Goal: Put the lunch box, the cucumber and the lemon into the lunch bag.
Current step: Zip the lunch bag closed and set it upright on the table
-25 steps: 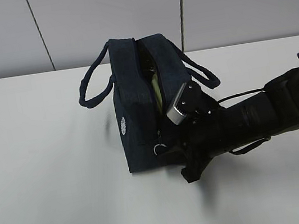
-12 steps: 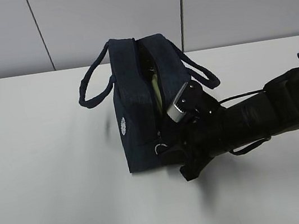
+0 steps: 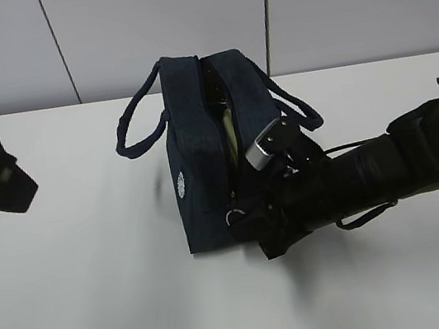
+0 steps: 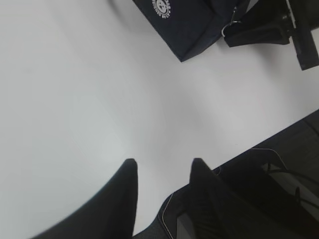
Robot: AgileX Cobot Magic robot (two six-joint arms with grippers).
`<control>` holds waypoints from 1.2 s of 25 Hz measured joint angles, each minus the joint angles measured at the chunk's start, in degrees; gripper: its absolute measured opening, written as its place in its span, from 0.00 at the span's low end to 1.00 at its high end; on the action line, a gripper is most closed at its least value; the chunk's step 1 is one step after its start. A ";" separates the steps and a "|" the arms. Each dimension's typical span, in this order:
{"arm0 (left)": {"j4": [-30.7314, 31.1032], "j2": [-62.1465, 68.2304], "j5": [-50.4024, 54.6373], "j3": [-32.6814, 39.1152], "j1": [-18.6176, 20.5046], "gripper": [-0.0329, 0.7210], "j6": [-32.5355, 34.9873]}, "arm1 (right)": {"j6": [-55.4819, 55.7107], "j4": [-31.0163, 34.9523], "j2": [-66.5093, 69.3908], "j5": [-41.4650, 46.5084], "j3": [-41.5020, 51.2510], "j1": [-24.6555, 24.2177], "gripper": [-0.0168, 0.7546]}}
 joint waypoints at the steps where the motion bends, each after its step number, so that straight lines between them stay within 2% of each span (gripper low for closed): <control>1: 0.00 1.01 -0.12 0.00 0.00 0.36 0.00 | 0.44 0.00 -0.11 0.00 0.00 0.00 0.02; 7: 0.00 6.58 -1.22 0.00 0.00 0.37 0.00 | 1.93 0.00 -2.93 -0.21 0.00 0.00 0.02; 13: 0.00 10.52 -6.88 0.54 -0.10 0.37 0.20 | 3.11 0.00 -3.53 -0.64 0.00 0.00 0.02; 23: -2.21 12.38 -20.51 11.60 -0.10 0.37 0.20 | 6.02 -0.47 -7.20 -4.40 0.00 0.00 0.02; 30: -5.07 12.38 -23.83 14.25 -0.79 0.37 1.64 | 7.34 -0.89 -9.29 -5.57 0.00 0.00 0.02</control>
